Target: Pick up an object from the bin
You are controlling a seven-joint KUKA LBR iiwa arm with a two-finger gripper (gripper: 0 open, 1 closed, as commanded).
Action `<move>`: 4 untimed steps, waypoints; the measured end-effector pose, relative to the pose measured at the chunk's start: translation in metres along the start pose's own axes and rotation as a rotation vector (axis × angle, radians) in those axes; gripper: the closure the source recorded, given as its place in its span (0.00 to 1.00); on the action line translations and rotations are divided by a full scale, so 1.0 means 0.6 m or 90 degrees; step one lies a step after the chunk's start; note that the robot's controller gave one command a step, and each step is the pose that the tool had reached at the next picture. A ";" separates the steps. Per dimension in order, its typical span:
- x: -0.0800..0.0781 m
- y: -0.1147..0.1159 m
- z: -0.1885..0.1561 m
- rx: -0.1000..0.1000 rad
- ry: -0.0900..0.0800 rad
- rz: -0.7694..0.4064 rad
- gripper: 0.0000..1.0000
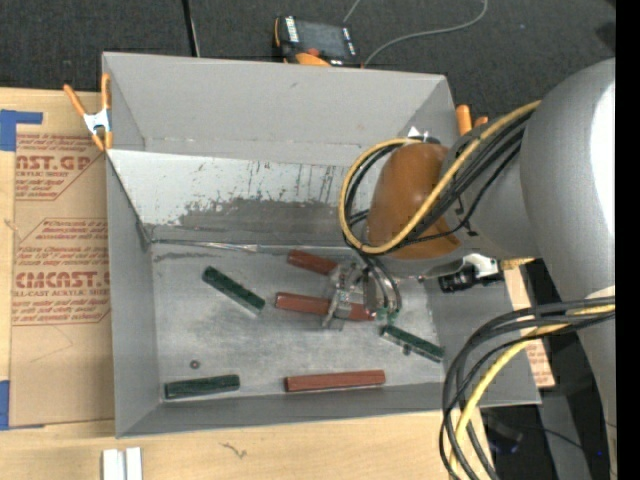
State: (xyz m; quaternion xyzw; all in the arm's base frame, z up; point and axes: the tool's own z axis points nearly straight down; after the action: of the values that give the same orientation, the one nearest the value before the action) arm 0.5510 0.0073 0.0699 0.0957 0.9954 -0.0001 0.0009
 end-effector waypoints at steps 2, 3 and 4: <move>0.049 -0.063 -0.201 0.000 0.000 -0.033 0.00; 0.020 0.006 0.007 -0.001 0.004 -0.131 0.00; 0.018 0.005 0.000 0.000 0.001 -0.130 1.00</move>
Offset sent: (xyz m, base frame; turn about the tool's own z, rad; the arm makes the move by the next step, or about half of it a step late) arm -0.0366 -0.0315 0.1209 -0.0514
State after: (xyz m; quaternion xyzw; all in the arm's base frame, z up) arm 0.5412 0.0123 0.0701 -0.0060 1.0000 0.0003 -0.0002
